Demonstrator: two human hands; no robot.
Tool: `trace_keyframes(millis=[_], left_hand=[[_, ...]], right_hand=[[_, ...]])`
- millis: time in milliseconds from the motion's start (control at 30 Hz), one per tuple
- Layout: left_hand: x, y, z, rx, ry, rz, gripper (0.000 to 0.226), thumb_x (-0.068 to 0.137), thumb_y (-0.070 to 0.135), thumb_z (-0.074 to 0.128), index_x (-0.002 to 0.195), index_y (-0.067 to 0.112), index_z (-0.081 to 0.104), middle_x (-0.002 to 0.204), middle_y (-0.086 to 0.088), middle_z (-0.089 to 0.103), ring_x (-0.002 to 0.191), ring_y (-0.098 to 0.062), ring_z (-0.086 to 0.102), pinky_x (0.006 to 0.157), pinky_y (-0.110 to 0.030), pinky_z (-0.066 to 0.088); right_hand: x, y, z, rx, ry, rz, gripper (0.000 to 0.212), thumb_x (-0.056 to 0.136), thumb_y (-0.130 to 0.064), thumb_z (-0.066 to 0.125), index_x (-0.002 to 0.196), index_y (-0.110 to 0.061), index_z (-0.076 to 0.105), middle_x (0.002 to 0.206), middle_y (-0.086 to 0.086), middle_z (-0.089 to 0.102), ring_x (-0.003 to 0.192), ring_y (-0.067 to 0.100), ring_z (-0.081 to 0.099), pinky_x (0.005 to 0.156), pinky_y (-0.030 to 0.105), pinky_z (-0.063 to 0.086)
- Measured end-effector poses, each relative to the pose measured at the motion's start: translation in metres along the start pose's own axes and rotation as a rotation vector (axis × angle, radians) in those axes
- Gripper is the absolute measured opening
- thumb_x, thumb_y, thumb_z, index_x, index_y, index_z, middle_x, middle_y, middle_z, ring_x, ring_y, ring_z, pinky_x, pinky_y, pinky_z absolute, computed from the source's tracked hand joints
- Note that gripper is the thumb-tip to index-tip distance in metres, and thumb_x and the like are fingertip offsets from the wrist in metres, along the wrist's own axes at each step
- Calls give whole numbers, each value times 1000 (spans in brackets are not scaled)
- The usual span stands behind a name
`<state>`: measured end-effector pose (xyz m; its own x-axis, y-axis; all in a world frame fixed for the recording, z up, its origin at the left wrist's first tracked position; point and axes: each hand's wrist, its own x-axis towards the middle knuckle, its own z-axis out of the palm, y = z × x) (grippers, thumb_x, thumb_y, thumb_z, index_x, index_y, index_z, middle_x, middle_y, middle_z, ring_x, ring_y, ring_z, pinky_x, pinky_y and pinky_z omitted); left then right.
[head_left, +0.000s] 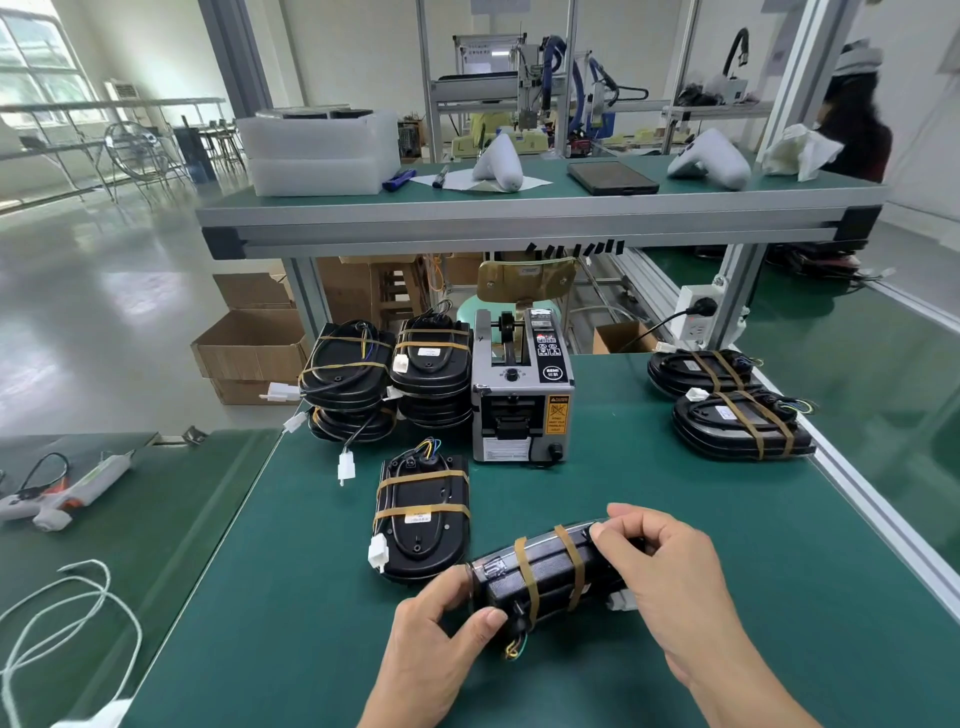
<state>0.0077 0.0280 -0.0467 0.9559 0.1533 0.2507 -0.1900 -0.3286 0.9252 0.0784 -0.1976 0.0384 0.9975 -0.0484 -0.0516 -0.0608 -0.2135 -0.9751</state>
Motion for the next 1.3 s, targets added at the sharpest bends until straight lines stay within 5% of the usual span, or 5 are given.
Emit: trace_keyframes(millis=[133,367,500,700,1300], left_hand=[[0,-2,0,-7,0,-4,37,87,48,77,124,47,70,117,13,79,114,-8,74,97,-19,53],[1,-1,0,-21,0,-14,46,86,69,74,126,45,70,119,15,79,115,-7,73,97,-17,52],[1,-6,0,-8,0,-12,40,87,55,77,126,47,70,119,16,78,116,-7,73,98,-17,52],[2,-8,1,-22,1,-22,41,87,56,77,127,48,70,121,16,78,120,-6,71,101,-18,51],[2,-3,1,-37,0,-39,50,86,72,73,128,45,70,121,15,78,118,-7,72,99,-17,52]], right_hand=[[-1,-1,1,-7,13,-7,14,83,-22,81,73,-31,77,113,-21,70,105,8,67,94,33,50],[-6,-7,3,-139,49,-63,21,83,-25,79,75,-45,74,110,-26,66,98,-6,62,82,22,45],[-8,-8,4,-211,53,-92,21,84,-29,78,73,-46,71,107,-29,63,94,-14,58,79,16,40],[-5,-6,4,-238,69,-79,20,84,-29,78,66,-25,72,108,-25,65,98,-6,60,87,31,44],[-3,-11,1,-241,66,-53,17,83,-30,80,71,-40,73,104,-25,67,95,0,63,84,43,61]])
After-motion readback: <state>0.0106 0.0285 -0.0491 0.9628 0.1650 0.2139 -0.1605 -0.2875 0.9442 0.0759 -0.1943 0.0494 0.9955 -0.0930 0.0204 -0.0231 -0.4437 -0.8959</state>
